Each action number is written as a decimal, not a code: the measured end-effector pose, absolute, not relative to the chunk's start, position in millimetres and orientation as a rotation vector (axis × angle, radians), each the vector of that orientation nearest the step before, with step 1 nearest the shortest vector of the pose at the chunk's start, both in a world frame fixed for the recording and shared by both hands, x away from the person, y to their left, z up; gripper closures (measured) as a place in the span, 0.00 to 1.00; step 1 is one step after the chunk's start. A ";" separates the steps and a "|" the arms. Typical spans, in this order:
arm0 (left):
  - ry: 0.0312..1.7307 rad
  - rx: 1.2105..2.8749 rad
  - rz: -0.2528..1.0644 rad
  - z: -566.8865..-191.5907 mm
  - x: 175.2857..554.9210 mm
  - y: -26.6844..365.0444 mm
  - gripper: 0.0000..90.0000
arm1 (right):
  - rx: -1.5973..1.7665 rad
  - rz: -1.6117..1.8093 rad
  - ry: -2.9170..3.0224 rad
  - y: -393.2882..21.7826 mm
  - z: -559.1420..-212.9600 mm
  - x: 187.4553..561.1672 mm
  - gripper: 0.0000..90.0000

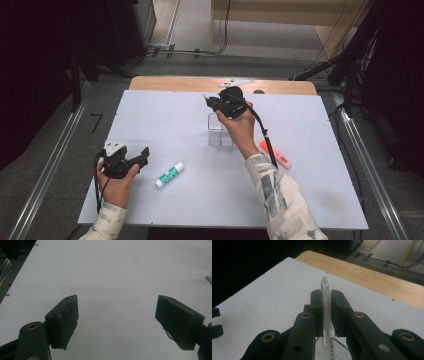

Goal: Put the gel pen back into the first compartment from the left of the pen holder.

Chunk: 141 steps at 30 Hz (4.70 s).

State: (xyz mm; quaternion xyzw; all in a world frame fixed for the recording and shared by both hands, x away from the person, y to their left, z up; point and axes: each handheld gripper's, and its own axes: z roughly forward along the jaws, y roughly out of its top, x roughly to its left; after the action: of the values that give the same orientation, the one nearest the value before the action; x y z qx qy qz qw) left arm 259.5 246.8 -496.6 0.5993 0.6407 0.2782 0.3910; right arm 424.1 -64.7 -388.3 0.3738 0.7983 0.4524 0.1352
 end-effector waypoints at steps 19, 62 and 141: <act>1.624 1.522 0.705 -496.6 259.8 246.8 0.22 | 1.117 1.309 2.319 -49.1 -390.0 439.9 0.88; 1.623 1.518 0.701 -496.8 259.9 247.3 0.22 | 1.112 1.323 2.313 -47.3 -395.8 436.5 0.88; 1.613 1.544 0.707 -497.4 260.7 241.7 0.22 | 1.054 1.225 2.247 -130.9 -418.9 355.9 0.26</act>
State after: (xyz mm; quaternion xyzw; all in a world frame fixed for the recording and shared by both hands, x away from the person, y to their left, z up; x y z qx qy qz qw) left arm 260.7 241.7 -497.4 0.6071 0.6346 0.2780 0.3891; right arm 355.9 -130.9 -418.9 0.3742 0.7977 0.4350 0.1858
